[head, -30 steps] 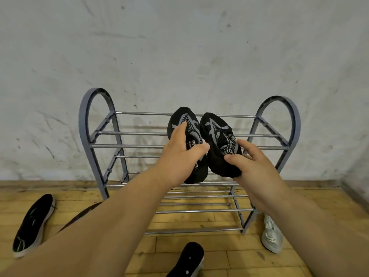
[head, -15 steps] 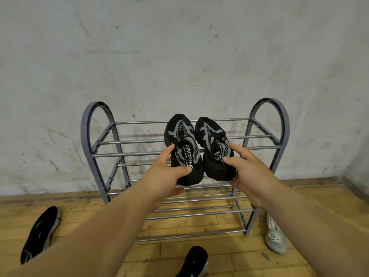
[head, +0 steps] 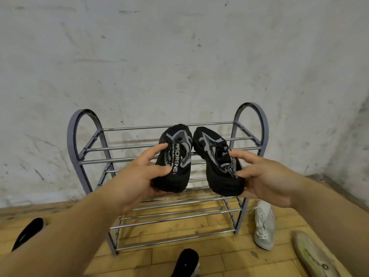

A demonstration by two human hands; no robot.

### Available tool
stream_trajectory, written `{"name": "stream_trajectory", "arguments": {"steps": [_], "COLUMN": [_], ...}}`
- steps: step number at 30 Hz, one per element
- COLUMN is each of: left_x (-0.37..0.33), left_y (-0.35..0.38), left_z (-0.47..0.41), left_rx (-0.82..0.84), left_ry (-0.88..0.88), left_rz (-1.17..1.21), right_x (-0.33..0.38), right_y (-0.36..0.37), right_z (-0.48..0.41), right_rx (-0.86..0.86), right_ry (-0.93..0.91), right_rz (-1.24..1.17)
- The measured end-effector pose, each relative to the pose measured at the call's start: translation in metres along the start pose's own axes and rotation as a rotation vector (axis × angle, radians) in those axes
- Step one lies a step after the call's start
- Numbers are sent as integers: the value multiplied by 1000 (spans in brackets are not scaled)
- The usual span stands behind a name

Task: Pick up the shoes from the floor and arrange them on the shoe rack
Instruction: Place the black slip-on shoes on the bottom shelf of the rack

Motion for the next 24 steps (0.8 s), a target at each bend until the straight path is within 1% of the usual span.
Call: {"name": "stream_trajectory", "arguments": {"steps": [2, 4, 8, 12, 16, 21, 24], "left_x": [-1, 0, 9, 13, 38, 100, 144], "left_y": [-1, -5, -11, -3, -2, 0, 8], "left_z": [10, 19, 28, 36, 38, 38, 35], "left_rx": [109, 179, 255, 329, 403, 386, 379], "left_ry": [-18, -45, -101, -166, -301, -482, -603], "left_rz": [-60, -98, -172, -146, -123, -208, -279], "right_x": [1, -5, -22, -32, -53, -92, -127], "right_y": [-13, -29, -50, -63, -63, -64, -69], "right_z": [16, 32, 54, 66, 74, 68, 55], "right_rx": [78, 105, 127, 119, 158, 192, 149], "right_ry": [25, 73, 167, 234, 352, 523, 634], "right_rz": [36, 50, 82, 65, 150, 372, 427]}}
Point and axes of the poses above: each hand's wrist, its own z-axis away from the middle knuckle, its own y-axis out of the palm, x = y × z, the point moved 9 cm from there along -z, towards the middle knuckle, and after that the axes turned 3 degrees about z, right-handed, at the moved point
